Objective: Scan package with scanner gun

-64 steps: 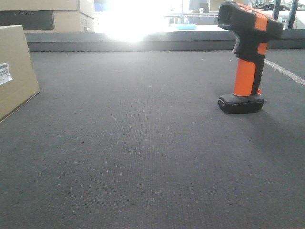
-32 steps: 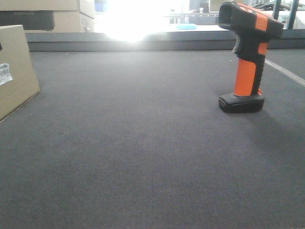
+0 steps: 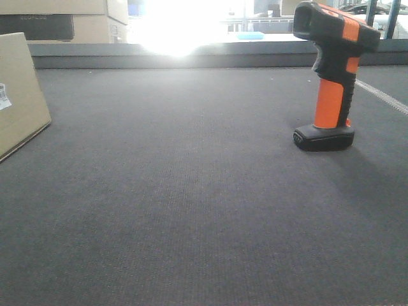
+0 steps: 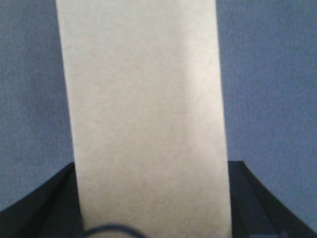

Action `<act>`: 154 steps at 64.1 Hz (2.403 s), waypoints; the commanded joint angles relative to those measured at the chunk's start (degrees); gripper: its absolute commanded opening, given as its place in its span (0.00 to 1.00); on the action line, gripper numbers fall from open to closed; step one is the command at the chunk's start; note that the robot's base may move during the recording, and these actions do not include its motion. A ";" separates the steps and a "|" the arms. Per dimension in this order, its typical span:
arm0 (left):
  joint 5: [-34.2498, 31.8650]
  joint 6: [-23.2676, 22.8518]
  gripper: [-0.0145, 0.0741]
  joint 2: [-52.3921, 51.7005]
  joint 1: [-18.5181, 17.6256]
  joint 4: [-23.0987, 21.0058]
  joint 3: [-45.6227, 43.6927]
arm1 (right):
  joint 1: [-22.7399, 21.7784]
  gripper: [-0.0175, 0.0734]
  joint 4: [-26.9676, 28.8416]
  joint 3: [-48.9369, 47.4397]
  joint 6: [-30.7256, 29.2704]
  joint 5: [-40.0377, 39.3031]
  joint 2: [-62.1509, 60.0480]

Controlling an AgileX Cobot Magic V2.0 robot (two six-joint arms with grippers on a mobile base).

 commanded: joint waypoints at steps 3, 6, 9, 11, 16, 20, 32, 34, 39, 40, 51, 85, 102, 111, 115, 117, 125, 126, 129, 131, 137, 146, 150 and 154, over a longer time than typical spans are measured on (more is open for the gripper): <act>0.63 0.11 0.04 -3.39 -0.04 -4.35 -0.38 | 0.35 0.81 0.09 -0.48 0.03 -0.62 0.11; 0.63 0.11 0.04 -4.52 -0.04 -6.61 -0.38 | 0.73 0.81 0.09 -0.48 0.03 -0.62 0.11; 0.63 0.11 0.04 -5.65 -0.04 -9.75 -0.38 | 1.26 0.81 0.09 -0.48 0.03 -0.62 0.11; 0.63 0.11 0.04 -6.21 -0.04 -12.09 -0.38 | 1.73 0.81 0.09 -0.48 0.03 -0.62 0.11; 0.63 0.11 0.04 -7.44 -0.04 -16.80 -0.38 | 2.34 0.81 0.09 -0.48 0.03 -0.15 0.11; 0.63 0.11 0.04 -7.87 -0.04 -21.95 -0.38 | 3.30 0.81 0.09 -0.48 0.03 1.14 0.11; 0.63 0.11 0.04 -7.97 -0.04 -32.92 -0.38 | 8.35 0.81 0.34 -0.48 0.03 9.61 0.11; 0.63 0.11 0.04 -7.97 -0.04 -33.72 -0.38 | 9.26 0.81 0.68 -0.06 0.03 10.28 0.11; 0.33 0.11 0.04 -7.97 -0.04 -35.48 -0.38 | 11.68 0.81 2.72 1.65 0.03 10.34 0.11; 0.21 0.11 0.04 -7.97 -0.04 -35.53 -0.38 | 12.06 0.81 2.97 2.07 0.03 10.23 0.23; 0.23 0.11 0.04 -7.97 -0.04 -36.24 -0.38 | 14.18 0.81 3.74 8.59 0.03 1.11 3.00; -1.65 0.11 0.04 -7.97 -3.32 -36.49 -0.38 | 14.18 0.81 10.70 13.67 0.03 -44.56 38.51; -1.65 0.11 0.04 -7.97 -3.33 -35.87 -0.38 | 14.18 0.81 10.24 13.55 0.03 -55.85 50.32; -1.65 0.11 0.04 -7.86 -3.33 -35.32 -0.38 | 14.18 0.81 8.76 11.02 0.03 -56.10 52.72; -1.76 0.11 0.04 -7.86 -3.33 -35.35 -0.38 | 14.18 0.81 8.72 9.43 0.03 -55.63 53.10; -1.76 0.11 0.04 -7.86 -3.33 -35.35 -0.38 | 14.18 0.81 8.72 8.69 0.03 -55.37 53.33; -1.76 0.11 0.04 -7.86 -3.33 -35.35 -0.38 | 14.18 0.81 8.72 5.73 0.03 -54.80 54.49; -1.76 0.11 0.04 -7.86 -3.33 -35.35 -0.38 | 14.18 0.81 8.72 5.18 0.03 -54.52 54.59; -1.76 0.11 0.04 -7.86 -3.33 -35.35 -0.38 | 14.18 0.81 8.72 4.12 0.03 -53.87 55.22; -1.76 0.11 0.04 -7.86 -3.33 -35.35 -0.38 | 14.18 0.81 8.72 3.32 0.03 -53.37 55.75; -1.76 0.11 0.04 -7.86 -3.33 -35.35 -0.38 | 14.18 0.81 8.72 1.76 0.03 -52.85 57.30; -1.76 0.11 0.04 -7.86 -3.33 -35.35 -0.38 | 14.18 0.81 8.72 -0.04 0.03 -50.76 59.11; -1.76 0.11 0.04 -7.86 -3.33 -35.35 -0.38 | 14.18 0.81 8.72 -1.02 0.03 -49.60 60.04; -1.76 0.11 0.04 -7.86 -3.33 -35.35 -0.38 | 14.18 0.81 8.72 -1.57 0.03 -49.58 60.81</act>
